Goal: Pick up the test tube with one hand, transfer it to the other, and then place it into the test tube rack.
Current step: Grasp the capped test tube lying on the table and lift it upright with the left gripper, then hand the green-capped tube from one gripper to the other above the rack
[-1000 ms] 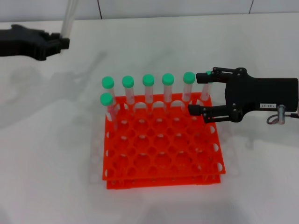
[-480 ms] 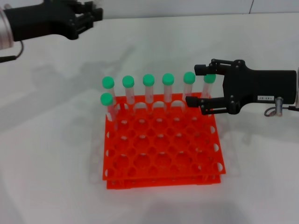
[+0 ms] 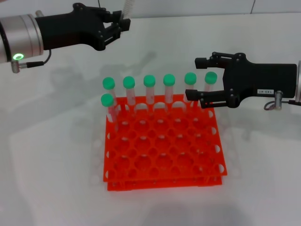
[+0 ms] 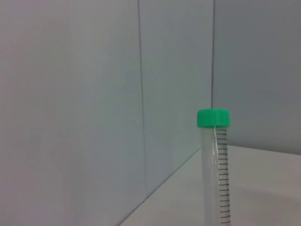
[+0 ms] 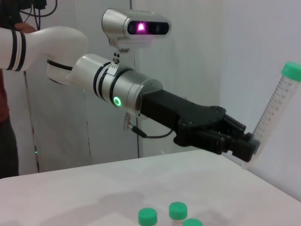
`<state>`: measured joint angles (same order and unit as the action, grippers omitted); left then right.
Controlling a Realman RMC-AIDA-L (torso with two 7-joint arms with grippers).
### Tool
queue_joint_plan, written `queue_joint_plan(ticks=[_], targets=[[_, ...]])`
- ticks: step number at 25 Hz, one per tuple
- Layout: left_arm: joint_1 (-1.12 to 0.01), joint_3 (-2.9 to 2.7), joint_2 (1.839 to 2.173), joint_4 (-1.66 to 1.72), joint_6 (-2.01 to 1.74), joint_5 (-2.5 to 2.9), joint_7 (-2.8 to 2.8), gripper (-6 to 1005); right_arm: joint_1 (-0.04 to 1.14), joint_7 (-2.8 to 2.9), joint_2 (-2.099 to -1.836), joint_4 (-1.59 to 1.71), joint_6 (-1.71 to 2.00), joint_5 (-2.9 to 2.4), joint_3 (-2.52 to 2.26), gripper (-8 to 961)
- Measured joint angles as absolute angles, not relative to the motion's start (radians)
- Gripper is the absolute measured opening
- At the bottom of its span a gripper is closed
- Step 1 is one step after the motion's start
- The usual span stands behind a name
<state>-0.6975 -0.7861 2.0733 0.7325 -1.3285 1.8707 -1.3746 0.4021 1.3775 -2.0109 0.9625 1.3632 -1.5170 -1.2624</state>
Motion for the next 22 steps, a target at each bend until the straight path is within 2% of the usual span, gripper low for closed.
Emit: queue_joint_plan(ticks=[22], targets=[[-0.708,-0.889,2.079,0.667,-1.339,1.823,-1.326,198,0.425,1.38,-2.012,0.963,1.341,-1.516,-1.247,810]])
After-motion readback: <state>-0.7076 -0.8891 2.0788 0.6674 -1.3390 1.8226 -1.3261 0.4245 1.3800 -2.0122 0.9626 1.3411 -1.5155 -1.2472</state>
